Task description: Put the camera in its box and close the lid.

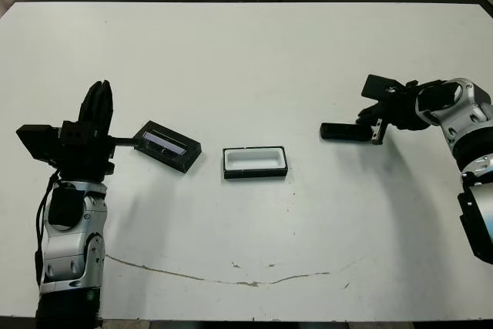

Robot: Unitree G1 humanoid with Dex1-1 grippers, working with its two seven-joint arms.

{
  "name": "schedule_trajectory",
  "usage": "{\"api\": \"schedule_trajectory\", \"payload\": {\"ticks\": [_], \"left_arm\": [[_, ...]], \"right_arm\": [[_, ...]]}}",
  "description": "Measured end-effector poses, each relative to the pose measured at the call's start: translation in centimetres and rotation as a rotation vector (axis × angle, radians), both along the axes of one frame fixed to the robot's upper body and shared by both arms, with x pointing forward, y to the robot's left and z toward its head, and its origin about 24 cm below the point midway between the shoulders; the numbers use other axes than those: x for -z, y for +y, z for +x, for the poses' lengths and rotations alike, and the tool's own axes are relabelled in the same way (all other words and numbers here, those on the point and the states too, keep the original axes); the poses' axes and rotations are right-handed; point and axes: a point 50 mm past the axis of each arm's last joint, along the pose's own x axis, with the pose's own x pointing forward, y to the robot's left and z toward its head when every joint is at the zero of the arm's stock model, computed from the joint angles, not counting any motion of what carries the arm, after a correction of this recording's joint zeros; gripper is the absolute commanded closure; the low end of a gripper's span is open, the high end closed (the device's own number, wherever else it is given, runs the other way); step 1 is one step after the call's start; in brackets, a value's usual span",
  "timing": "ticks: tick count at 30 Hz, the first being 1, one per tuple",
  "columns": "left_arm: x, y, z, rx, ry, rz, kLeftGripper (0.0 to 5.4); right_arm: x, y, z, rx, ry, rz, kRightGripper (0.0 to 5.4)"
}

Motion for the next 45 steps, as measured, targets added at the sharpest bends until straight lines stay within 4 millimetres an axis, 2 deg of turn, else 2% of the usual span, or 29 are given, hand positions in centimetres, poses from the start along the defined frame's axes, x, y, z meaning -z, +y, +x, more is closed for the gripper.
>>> {"api": "schedule_trajectory", "payload": {"ticks": [11,25,45], "left_arm": [[0.1,0.0,0.0,0.005,-0.001,-0.01,5.37],[0.1,0.1,0.0,0.003,-0.004,-0.007,5.37],[0.2,0.1,-0.1,0.013,-0.001,-0.025,5.37]], "right_arm": [[0.1,-0.7,-0.5,-0.032,-0.009,-0.006,5.4],[0.0,-0.3,-1.0,-0.12,0.012,-0.009,5.4],[-0.5,-0.5,-1.8,-0.156,0.045,0.023,5.4]]}}
